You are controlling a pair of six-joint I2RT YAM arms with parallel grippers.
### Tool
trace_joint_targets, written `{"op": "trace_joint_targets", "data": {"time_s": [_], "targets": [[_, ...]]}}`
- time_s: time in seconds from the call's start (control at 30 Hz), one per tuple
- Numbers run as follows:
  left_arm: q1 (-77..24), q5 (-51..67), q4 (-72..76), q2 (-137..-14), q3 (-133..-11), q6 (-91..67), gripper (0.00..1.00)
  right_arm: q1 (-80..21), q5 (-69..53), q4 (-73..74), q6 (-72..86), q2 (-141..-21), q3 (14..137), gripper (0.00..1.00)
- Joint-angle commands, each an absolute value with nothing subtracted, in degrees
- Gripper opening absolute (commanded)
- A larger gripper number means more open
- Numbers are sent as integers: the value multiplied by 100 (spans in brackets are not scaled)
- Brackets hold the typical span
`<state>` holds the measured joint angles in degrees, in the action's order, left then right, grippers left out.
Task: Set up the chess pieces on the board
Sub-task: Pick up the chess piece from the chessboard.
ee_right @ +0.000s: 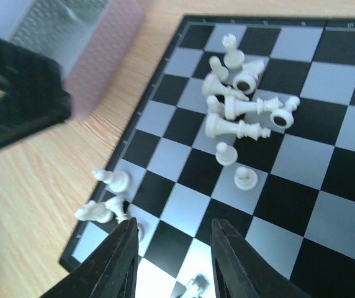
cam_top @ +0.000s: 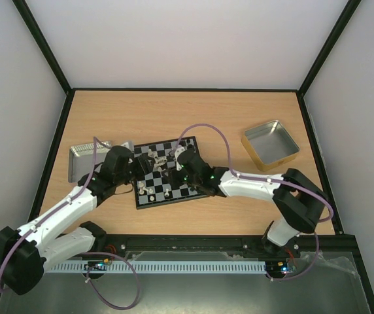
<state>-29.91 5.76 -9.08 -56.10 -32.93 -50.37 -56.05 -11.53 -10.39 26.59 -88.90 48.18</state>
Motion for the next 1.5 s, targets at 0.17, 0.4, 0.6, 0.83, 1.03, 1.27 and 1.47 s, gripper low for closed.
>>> {"op": "trace_joint_targets", "data": {"time_s": [0.17, 0.4, 0.6, 0.83, 1.03, 1.27, 1.47], "targets": [[-2900, -229, -1494, -5339, -3599, -4659, 69, -5650, -807, 1459, 3606, -9530, 5839, 44], [-2892, -233, -1494, -5243, -3554, -4641, 70, -5959, -764, 2232, 3811, -9844, 6114, 46], [-2892, -163, -1472, -5184, -3510, -4623, 70, -6129, -734, 2411, 3706, -10026, 6200, 44], [-2882, -143, -1468, -5167, -3490, -4598, 70, -6191, -496, 2557, 3498, -10321, 6316, 33], [-2859, -104, -1468, -5161, -3505, -4605, 71, -6188, -162, 2484, 3397, -10415, 6320, 23], [-2814, 22, -1492, -5145, -3556, -4622, 73, -6190, -174, 2037, 3293, -10270, 6082, 13], [-2644, 545, -1361, -5094, -3557, -4624, 77, -6164, -143, 648, 2803, -9538, 5469, 10]]}}
